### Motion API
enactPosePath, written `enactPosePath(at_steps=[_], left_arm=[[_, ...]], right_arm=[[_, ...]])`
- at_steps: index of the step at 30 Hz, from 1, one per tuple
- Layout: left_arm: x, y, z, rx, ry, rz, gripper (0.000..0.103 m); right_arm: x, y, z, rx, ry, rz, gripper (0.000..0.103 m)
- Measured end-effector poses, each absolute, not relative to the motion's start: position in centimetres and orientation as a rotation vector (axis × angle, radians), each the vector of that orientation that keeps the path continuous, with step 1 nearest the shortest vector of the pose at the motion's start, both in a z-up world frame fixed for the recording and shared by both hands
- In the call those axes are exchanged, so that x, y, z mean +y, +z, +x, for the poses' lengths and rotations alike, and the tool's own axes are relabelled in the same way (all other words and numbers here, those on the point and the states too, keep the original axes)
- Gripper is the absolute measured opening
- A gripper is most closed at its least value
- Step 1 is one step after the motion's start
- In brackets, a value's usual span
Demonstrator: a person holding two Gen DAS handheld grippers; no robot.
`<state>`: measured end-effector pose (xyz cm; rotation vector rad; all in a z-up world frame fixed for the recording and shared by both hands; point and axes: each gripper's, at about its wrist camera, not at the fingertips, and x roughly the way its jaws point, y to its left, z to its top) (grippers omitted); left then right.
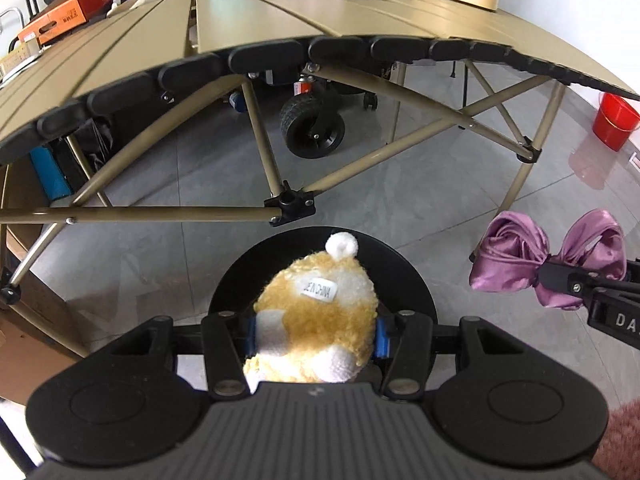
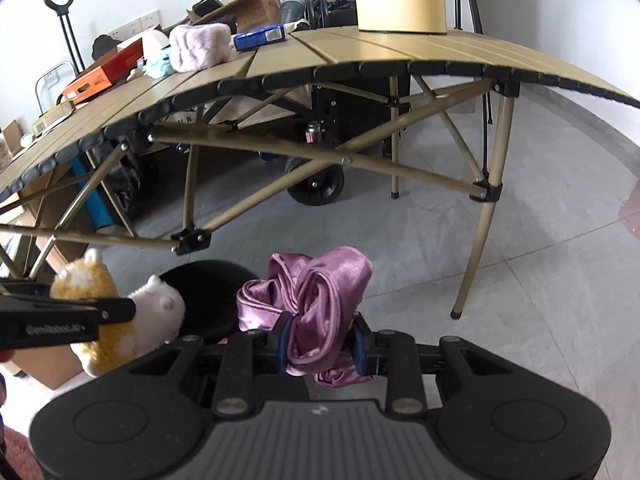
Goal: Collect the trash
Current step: 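Carry the plush toy and pink cloth down to the black bin with both tools, then open the left tool to drop the yellow plush toy into the bin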
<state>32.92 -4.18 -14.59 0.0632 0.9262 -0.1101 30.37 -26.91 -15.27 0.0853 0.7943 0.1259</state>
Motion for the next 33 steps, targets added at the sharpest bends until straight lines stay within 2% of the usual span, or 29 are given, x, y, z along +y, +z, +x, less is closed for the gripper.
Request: enactPosePath(at_steps=[19, 22, 23, 24, 27, 29, 33], left_arm=[[-5.6, -18.1, 35.1, 1.004, -0.037, 0.063, 0.051], [-5.7, -18.4, 35.2, 1.03, -0.033, 0.053, 0.053], [-5.6, -18.4, 35.2, 1.037, -0.033, 0.041, 0.058], [-5.5, -18.5, 35.2, 1.045, -0.035, 0.026, 0.07], [-5.3, -18.3, 35.1, 1.051, -0.031, -0.004, 0.097], [-5.4, -18.3, 35.2, 1.057, -0.024, -0.005, 0.103], [-5.6, -18.5, 35.2, 1.096, -0.03, -0.005, 0.103]], right_arm=[[-27.1, -17.3, 31.0, 0.853, 0.098, 0.1, 0.028], [-26.9, -17.3, 30.9, 0.853, 0.107, 0.097, 0.028], [-26.8, -17.3, 30.9, 0.852, 0.108, 0.096, 0.028], [-26.8, -17.3, 30.9, 0.851, 0.108, 0.096, 0.028], [-26.9, -17.2, 30.9, 0.849, 0.107, 0.096, 0.029], [-27.0, -17.2, 30.9, 0.849, 0.107, 0.097, 0.029], [-27.0, -17.2, 30.9, 0.848, 0.108, 0.097, 0.029]])
